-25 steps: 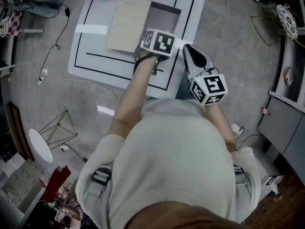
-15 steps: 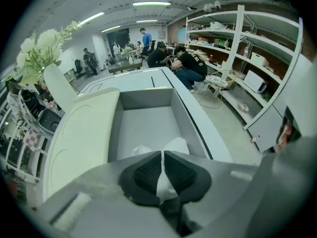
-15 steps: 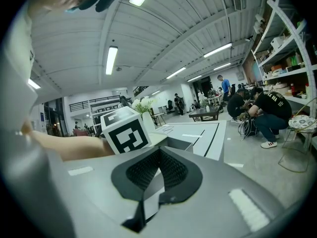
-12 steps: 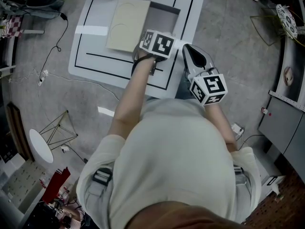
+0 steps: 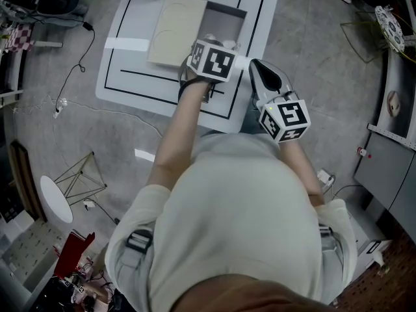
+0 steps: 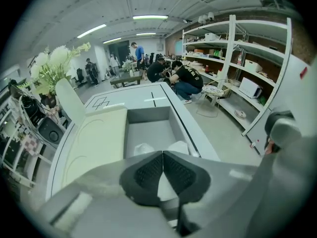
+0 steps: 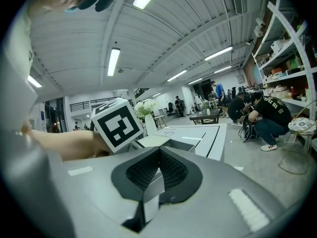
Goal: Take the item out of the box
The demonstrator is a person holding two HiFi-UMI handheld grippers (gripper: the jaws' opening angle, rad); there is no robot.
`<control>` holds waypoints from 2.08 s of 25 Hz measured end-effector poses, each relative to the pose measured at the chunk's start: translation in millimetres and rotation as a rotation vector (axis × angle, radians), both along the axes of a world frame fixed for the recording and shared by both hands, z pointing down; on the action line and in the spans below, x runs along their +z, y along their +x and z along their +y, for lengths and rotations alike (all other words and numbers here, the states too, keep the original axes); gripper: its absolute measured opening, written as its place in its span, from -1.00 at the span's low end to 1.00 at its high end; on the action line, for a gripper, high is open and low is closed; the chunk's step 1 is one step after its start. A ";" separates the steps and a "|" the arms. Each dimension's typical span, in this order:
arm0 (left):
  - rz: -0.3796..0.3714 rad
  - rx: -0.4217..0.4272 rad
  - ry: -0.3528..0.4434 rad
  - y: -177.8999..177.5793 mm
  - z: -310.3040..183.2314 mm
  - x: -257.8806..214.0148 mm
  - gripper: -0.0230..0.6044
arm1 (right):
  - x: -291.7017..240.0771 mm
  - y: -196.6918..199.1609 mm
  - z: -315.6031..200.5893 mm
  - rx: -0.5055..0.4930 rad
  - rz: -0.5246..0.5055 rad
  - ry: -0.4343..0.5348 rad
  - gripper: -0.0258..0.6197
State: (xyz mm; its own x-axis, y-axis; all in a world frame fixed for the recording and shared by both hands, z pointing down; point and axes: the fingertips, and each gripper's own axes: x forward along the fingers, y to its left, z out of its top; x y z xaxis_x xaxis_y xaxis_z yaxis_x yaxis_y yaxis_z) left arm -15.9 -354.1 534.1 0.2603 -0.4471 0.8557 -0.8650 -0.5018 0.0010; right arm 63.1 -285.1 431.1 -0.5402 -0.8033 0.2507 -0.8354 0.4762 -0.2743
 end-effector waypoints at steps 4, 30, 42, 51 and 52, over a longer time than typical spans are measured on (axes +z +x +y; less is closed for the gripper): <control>0.032 0.011 0.059 0.3 5.7 -22.5 -0.92 | -2.5 -5.4 7.5 -0.006 0.001 0.010 -0.92; 0.232 -0.043 0.300 -45.1 79.6 -113.6 -0.92 | -24.3 -48.1 70.6 -0.051 0.033 0.083 -0.92; 0.405 -0.128 0.373 -76.6 126.9 -125.6 -0.92 | -28.6 -64.0 103.6 -0.046 0.051 0.103 -0.92; 0.477 -0.142 0.395 -83.7 157.7 -115.9 -0.92 | -32.4 -67.3 117.4 -0.043 0.052 0.111 -0.92; 0.482 -0.146 0.395 -84.3 160.4 -114.6 -0.92 | -32.5 -67.6 118.5 -0.043 0.053 0.111 -0.92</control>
State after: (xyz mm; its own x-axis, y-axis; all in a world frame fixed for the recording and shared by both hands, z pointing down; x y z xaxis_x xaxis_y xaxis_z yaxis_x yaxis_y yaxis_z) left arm -100.2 -193.8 419.5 0.4876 -0.7646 0.4215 -0.8730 -0.4211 0.2460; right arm -4.5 -166.7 398.6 -0.5635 -0.8039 0.1902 -0.8253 0.5372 -0.1742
